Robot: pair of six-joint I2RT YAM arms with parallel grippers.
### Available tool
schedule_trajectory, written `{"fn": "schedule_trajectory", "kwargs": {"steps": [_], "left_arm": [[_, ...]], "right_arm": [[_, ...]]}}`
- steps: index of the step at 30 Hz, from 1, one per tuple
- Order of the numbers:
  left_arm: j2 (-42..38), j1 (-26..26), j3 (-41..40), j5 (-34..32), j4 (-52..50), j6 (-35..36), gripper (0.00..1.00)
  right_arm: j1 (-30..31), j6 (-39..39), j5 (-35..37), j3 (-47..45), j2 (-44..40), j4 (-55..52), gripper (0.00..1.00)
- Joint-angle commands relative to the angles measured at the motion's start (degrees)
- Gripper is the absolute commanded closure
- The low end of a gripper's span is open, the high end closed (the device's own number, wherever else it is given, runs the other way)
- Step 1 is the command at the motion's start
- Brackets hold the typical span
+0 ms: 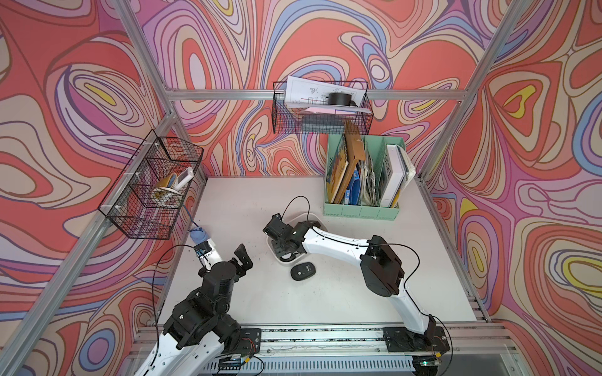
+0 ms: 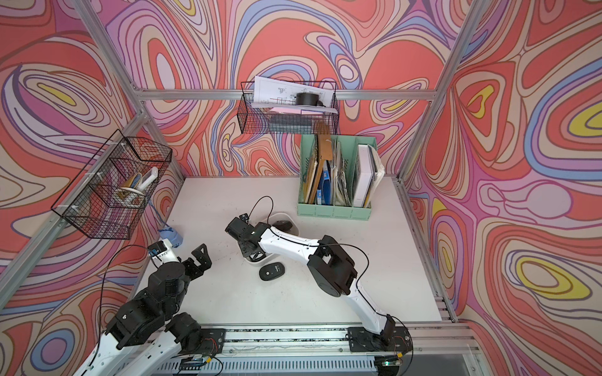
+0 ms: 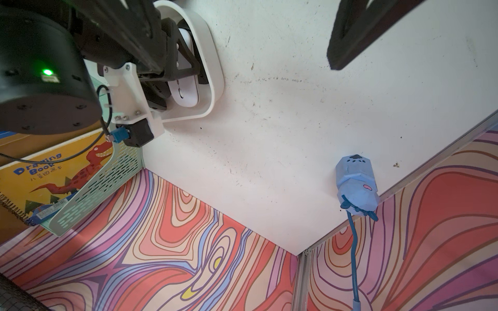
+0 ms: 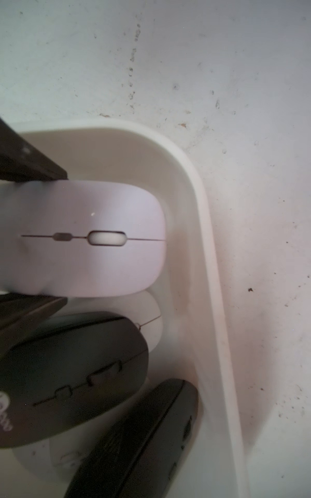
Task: Put the mouse in the storage box
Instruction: Place the mouse in the storage box, then pick up the mouse from the center of the board.
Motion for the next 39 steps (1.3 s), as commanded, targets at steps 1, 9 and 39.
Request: {"fn": "schedule_trajectory", "kwargs": {"steps": [1,9,39], "left_arm": [[-0.5,0.3,-0.7,-0.8,-1.8,-0.5,0.01],[1.1,0.3,-0.1,1.1,-1.5,-0.7,0.01],[38.7,-2.8,2.8,47.5,2.0,1.9,0.06]], "right_arm": [[0.0,0.0,-1.7,1.4,1.0,0.4,0.42],[0.0,0.4,-1.3,-1.0,-2.2,2.3,0.23],[-13.3,10.6,6.6,-45.1,-46.2,15.2,0.2]]}}
